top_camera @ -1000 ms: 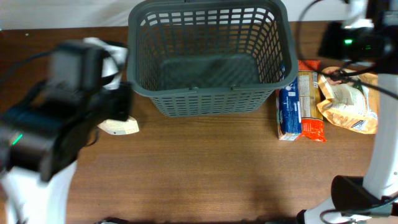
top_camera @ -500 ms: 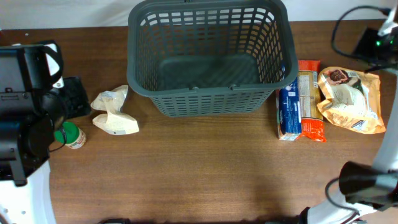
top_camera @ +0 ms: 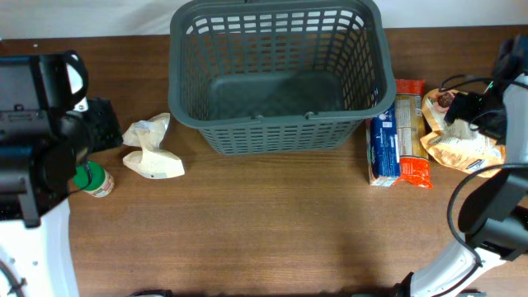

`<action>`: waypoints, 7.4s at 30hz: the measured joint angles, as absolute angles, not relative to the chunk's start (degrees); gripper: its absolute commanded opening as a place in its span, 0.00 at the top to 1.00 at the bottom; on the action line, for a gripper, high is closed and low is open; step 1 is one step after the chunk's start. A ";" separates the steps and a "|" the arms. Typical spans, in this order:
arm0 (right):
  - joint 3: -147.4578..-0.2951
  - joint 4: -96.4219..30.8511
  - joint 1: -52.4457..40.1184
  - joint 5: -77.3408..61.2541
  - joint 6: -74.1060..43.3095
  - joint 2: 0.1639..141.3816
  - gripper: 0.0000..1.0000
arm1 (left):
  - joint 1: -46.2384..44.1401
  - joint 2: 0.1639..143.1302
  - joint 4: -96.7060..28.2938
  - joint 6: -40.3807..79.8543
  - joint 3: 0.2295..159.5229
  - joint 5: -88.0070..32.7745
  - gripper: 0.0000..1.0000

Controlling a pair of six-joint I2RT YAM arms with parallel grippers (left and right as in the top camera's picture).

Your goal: Pack container

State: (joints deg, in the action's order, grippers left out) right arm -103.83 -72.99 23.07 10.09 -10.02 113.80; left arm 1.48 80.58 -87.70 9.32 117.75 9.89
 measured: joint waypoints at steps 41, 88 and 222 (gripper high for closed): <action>-103.85 -68.64 22.61 14.17 -18.92 123.68 0.96 | 1.48 89.14 -93.76 9.37 117.71 9.72 0.01; -128.68 -71.31 -22.31 2.24 -0.19 119.59 0.48 | 1.48 89.14 -93.86 9.37 117.71 9.72 0.01; -161.21 -75.33 -1.06 -10.37 15.81 111.48 0.01 | 1.54 89.14 -93.86 9.34 117.71 9.72 0.01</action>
